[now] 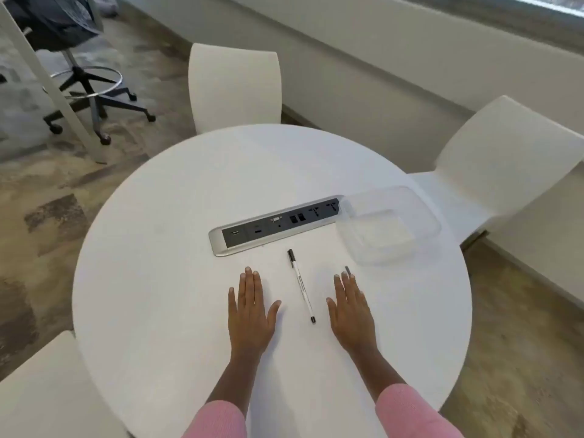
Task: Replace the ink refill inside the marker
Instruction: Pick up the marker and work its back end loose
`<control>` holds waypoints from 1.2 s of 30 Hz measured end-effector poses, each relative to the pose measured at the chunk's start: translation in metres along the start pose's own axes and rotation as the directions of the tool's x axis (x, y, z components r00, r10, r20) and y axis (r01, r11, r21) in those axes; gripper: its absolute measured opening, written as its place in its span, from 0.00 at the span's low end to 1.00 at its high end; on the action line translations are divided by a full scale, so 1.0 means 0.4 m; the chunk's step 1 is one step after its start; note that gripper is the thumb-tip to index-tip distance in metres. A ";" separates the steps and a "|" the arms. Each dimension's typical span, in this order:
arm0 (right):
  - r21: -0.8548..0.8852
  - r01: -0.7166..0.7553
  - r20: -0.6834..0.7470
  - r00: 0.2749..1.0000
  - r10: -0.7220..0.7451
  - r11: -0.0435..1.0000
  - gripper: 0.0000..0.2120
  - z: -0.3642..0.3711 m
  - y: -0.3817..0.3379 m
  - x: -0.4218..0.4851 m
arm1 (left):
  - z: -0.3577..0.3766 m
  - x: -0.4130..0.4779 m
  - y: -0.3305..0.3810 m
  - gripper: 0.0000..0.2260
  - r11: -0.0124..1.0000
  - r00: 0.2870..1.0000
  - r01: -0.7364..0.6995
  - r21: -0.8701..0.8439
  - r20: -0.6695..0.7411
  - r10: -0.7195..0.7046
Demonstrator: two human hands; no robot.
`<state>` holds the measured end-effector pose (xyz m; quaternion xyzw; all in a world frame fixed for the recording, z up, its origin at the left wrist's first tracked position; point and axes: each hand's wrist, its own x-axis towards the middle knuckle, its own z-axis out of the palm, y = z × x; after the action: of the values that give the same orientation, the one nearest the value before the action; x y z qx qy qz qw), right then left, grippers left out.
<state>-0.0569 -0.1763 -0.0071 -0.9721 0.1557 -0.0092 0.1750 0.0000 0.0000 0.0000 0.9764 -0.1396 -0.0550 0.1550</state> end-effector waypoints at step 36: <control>0.085 0.008 -0.139 0.990 0.004 0.996 0.12 0.074 -0.029 -0.068 | 0.058 0.013 -0.035 0.26 1.000 0.999 0.010 -0.014 0.039 -0.010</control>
<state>-0.0774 -0.1476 -0.0299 -0.9609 0.1661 -0.0836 0.2050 0.0052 0.0046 -0.0268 0.9747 -0.1372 -0.0758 0.1591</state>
